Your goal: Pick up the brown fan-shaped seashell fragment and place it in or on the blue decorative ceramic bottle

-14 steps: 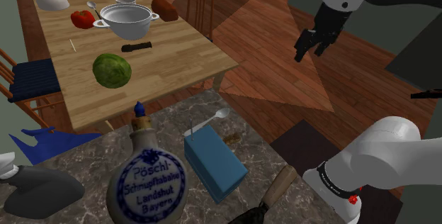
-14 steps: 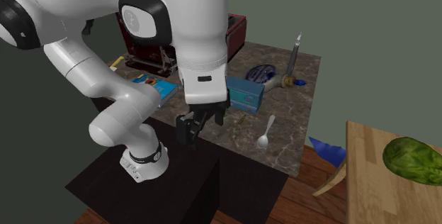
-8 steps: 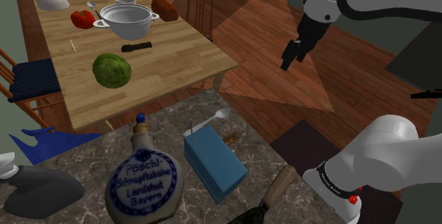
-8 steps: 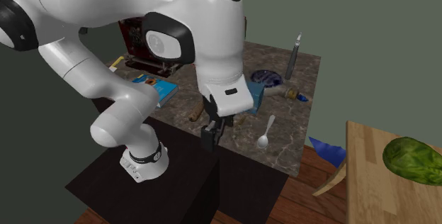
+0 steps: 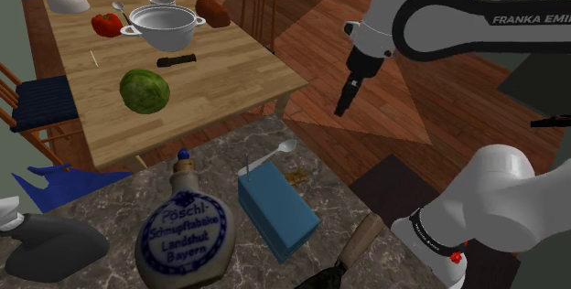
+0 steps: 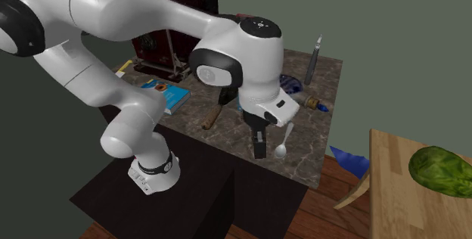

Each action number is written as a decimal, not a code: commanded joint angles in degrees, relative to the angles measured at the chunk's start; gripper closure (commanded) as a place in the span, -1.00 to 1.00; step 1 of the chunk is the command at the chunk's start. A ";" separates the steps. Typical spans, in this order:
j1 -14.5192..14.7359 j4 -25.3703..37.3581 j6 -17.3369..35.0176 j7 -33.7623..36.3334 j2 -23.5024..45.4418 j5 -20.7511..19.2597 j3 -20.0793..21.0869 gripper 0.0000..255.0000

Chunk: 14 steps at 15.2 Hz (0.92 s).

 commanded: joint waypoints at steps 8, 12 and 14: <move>12.61 -5.34 11.52 -20.92 6.33 6.67 -0.54 -1.00; 18.34 -7.51 15.69 -30.62 8.76 10.08 -0.55 -1.00; 21.23 -8.65 17.62 -35.58 9.81 11.87 -0.49 -1.00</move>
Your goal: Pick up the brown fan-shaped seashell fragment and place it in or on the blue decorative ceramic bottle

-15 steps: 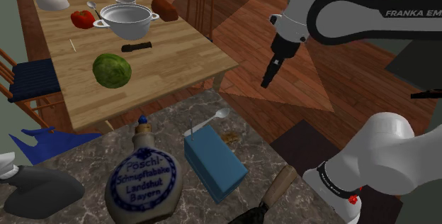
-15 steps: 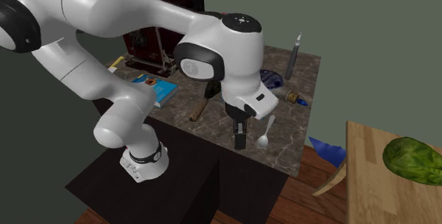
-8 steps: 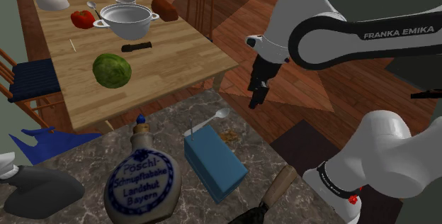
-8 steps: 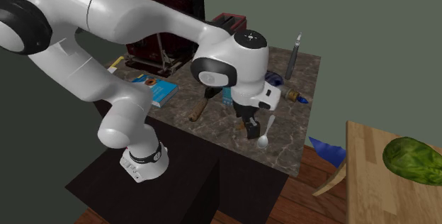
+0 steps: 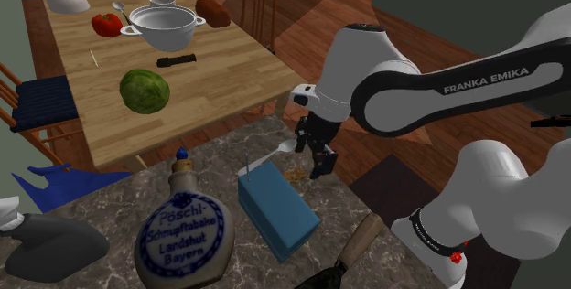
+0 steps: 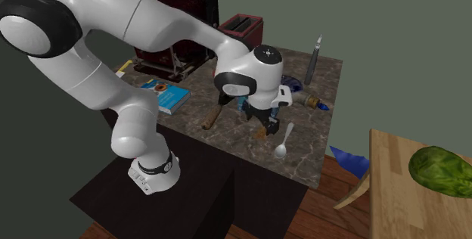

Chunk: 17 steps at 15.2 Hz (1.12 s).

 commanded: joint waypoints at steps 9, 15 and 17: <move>3.10 -3.40 8.07 -4.59 4.80 3.36 0.26 -1.00; 3.10 -3.40 8.07 -4.59 4.80 3.36 0.26 -1.00; 3.10 -3.39 8.06 -4.59 4.80 3.36 0.26 1.00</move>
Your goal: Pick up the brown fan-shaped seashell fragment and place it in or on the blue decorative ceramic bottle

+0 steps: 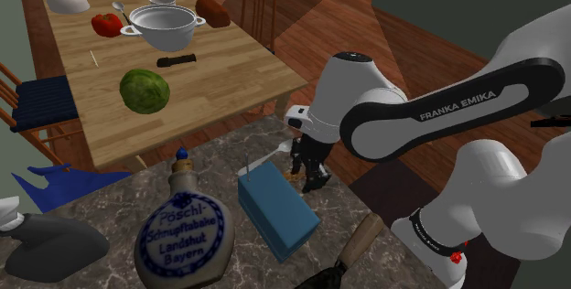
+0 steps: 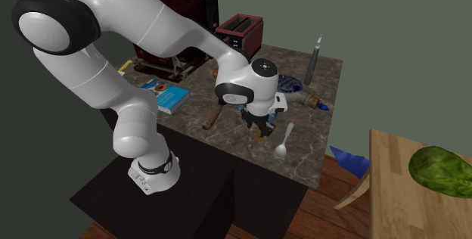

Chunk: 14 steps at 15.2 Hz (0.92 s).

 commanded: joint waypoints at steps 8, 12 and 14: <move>0.09 0.21 -0.06 0.17 0.14 0.04 0.12 1.00; -0.21 5.94 -4.39 0.51 2.19 -1.45 0.04 -1.00; -0.25 9.76 -7.19 0.69 3.94 -2.27 0.03 -1.00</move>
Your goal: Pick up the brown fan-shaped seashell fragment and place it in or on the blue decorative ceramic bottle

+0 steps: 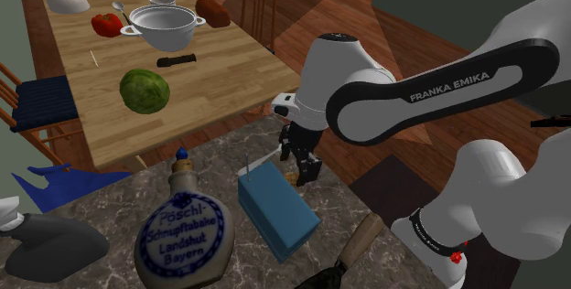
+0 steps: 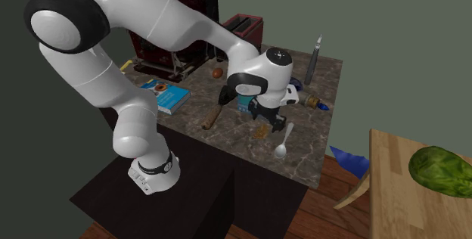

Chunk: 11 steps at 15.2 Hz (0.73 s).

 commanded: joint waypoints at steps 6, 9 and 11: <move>0.73 0.00 3.58 -0.99 4.02 1.16 0.26 -1.00; 0.98 -0.42 4.94 -1.30 4.97 1.66 0.36 -1.00; 0.98 -0.41 4.94 -1.30 4.97 1.67 0.36 -1.00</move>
